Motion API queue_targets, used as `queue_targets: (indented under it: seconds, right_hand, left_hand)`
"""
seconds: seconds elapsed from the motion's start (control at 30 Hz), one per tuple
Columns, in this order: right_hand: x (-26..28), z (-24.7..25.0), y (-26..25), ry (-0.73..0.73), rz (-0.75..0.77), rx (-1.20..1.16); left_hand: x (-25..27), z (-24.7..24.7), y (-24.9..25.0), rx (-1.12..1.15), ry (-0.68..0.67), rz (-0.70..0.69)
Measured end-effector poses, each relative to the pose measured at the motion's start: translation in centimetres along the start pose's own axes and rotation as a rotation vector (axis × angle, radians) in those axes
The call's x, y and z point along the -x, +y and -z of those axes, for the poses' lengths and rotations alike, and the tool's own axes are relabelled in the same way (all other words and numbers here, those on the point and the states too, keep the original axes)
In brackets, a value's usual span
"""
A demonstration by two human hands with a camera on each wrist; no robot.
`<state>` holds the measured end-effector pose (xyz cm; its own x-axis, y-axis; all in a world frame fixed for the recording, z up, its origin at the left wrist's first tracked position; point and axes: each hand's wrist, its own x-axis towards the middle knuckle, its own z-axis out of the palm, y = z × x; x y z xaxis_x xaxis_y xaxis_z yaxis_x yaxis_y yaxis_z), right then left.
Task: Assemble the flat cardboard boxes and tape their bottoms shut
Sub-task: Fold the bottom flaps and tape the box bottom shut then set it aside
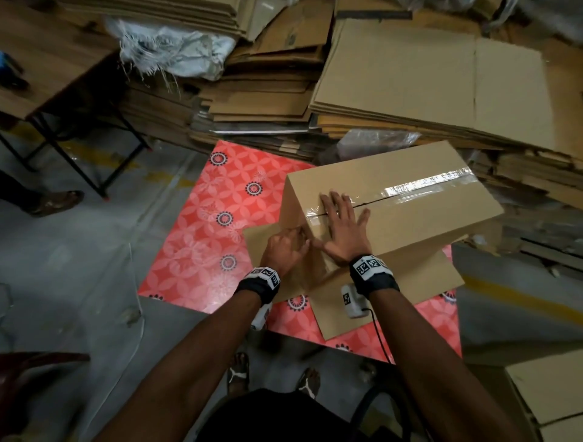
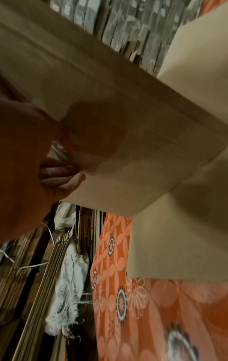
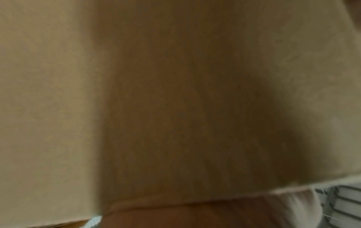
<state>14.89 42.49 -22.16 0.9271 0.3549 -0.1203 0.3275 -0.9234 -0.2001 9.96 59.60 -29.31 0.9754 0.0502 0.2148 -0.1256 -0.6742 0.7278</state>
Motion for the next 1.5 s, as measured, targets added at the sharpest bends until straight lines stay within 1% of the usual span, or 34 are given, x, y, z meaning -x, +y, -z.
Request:
queue_targets:
  seconds: [0.13,0.37,0.43,0.53,0.6,0.67,0.87,0.93,1.0,1.1,1.17,1.23,1.3,1.33,1.37,1.5]
  right_hand:
    - [0.0,0.2,-0.2,-0.002,-0.005,-0.004]
    - [0.1,0.4,-0.2,0.014,-0.007,-0.062]
    - [0.2,0.5,-0.1,0.04,-0.01,-0.094]
    - [0.3,0.5,-0.1,0.068,-0.01,-0.12]
    - [0.4,0.5,-0.2,0.078,-0.011,-0.12]
    - [0.4,0.5,-0.2,0.085,-0.016,-0.116]
    - [0.4,0.6,-0.3,0.086,-0.024,-0.12]
    - [0.4,0.6,-0.3,0.089,-0.023,-0.125]
    - [0.4,0.5,-0.2,0.095,-0.018,-0.133]
    - [0.5,0.5,-0.2,0.095,-0.017,-0.152]
    - [0.5,0.5,-0.2,0.105,-0.016,-0.151]
    - [0.5,0.5,-0.2,0.114,-0.019,-0.153]
    - [0.6,0.5,-0.2,0.116,-0.021,-0.158]
    - [0.6,0.5,-0.2,0.116,-0.021,-0.156]
    - [0.6,0.5,-0.2,0.116,-0.022,-0.155]
    - [0.6,0.5,-0.2,0.118,-0.023,-0.162]
  left_hand:
    - [0.0,-0.2,-0.2,0.025,-0.025,-0.033]
    - [-0.3,-0.8,0.3,0.064,0.014,0.05]
    - [0.2,-0.9,-0.1,0.119,0.048,0.069]
    - [1.0,-0.9,-0.6,0.216,0.138,0.049]
    - [1.0,-0.7,-0.9,0.267,0.167,0.048]
    - [0.7,-0.9,-1.3,0.222,0.161,0.01]
    - [0.4,-1.1,-2.1,0.037,0.107,-0.216]
    - [0.1,-0.9,-1.8,0.0,0.084,-0.243]
    - [-0.2,-0.8,-1.4,0.008,0.048,-0.204]
    - [-0.6,-0.4,-1.6,0.093,-0.022,-0.08]
    - [-0.8,-0.5,-2.2,0.203,0.025,0.02]
    - [-1.3,-0.7,-2.6,0.342,0.107,0.173]
    - [-1.9,-1.1,-2.4,0.423,0.098,0.324]
    - [-2.1,-1.4,-2.2,0.427,0.092,0.364]
    - [-2.1,-1.8,-1.9,0.421,0.096,0.378]
    - [-0.9,-2.3,-1.1,0.442,0.177,0.358]
